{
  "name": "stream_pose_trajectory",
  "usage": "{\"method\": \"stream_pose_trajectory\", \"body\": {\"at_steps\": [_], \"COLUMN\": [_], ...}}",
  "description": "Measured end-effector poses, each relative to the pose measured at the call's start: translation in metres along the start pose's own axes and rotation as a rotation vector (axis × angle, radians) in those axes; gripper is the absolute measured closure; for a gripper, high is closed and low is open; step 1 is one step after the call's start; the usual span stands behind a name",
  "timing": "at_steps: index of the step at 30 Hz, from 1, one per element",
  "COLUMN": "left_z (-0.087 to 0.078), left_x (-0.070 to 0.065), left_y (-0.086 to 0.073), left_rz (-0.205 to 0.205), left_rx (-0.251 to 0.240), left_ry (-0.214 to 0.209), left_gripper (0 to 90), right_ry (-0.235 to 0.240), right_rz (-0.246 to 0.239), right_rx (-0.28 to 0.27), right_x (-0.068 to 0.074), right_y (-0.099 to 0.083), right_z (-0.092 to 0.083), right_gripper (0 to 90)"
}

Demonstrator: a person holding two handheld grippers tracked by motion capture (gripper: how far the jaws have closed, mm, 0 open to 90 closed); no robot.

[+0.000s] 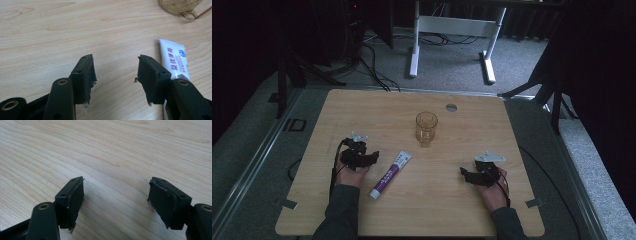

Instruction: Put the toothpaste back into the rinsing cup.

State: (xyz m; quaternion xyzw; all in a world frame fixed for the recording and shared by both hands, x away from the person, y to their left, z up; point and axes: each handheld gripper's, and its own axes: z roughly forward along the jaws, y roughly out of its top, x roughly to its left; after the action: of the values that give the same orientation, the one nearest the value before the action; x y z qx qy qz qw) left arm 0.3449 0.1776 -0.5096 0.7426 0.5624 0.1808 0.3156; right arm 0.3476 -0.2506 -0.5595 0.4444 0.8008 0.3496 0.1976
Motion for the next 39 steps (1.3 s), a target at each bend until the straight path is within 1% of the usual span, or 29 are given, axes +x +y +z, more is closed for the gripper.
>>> {"method": "stream_pose_trajectory", "body": {"at_steps": [3,5,11,16,19,24,26,27,31,33,39], "left_z": [-0.003,-0.005,-0.010,-0.013,-0.014,-0.016,-0.016,-0.017,-0.017,-0.018,-0.020], "left_x": [-0.002,-0.003,-0.005,-0.006,-0.008,-0.011,-0.013,-0.015,-0.019,-0.021,-0.025], "left_y": [0.001,0.002,0.004,0.005,0.006,0.008,0.009,0.010,0.011,0.012,0.014], "left_rz": [0.003,0.006,0.013,0.011,0.020,0.023,0.033,0.047,0.054,0.059,0.055], "left_rx": [-0.004,-0.003,-0.009,-0.013,-0.011,-0.004,0.001,0.007,0.018,0.026,0.033], "left_ry": [-0.004,-0.009,-0.010,-0.018,-0.019,-0.021,-0.022,-0.022,-0.024,-0.018,-0.025], "left_gripper": [46.8,49.1,49.2,49.0,48.9,49.0,49.1,49.0,48.8,48.8,48.8], "right_ry": [0.000,0.000,0.000,0.000,0.000,0.001,0.000,0.000,0.000,0.001,0.000], "right_rz": [0.000,0.000,0.000,-0.001,0.000,0.000,0.000,-0.001,0.000,0.000,0.000], "right_rx": [0.000,0.000,0.000,0.000,0.000,0.000,0.000,0.000,0.000,0.000,0.000], "right_x": [0.000,0.000,0.000,0.000,0.000,0.000,0.000,0.000,0.000,0.000,0.000], "right_y": [0.000,0.000,0.000,0.000,0.000,0.000,0.000,0.000,0.000,0.000,0.000], "right_z": [0.000,0.000,0.000,0.000,0.000,0.000,0.000,0.000,0.000,0.000,0.000], "right_gripper": [28.2,28.2,28.2,28.2,28.2,28.2,28.2,28.2,28.2,28.2,28.2]}}
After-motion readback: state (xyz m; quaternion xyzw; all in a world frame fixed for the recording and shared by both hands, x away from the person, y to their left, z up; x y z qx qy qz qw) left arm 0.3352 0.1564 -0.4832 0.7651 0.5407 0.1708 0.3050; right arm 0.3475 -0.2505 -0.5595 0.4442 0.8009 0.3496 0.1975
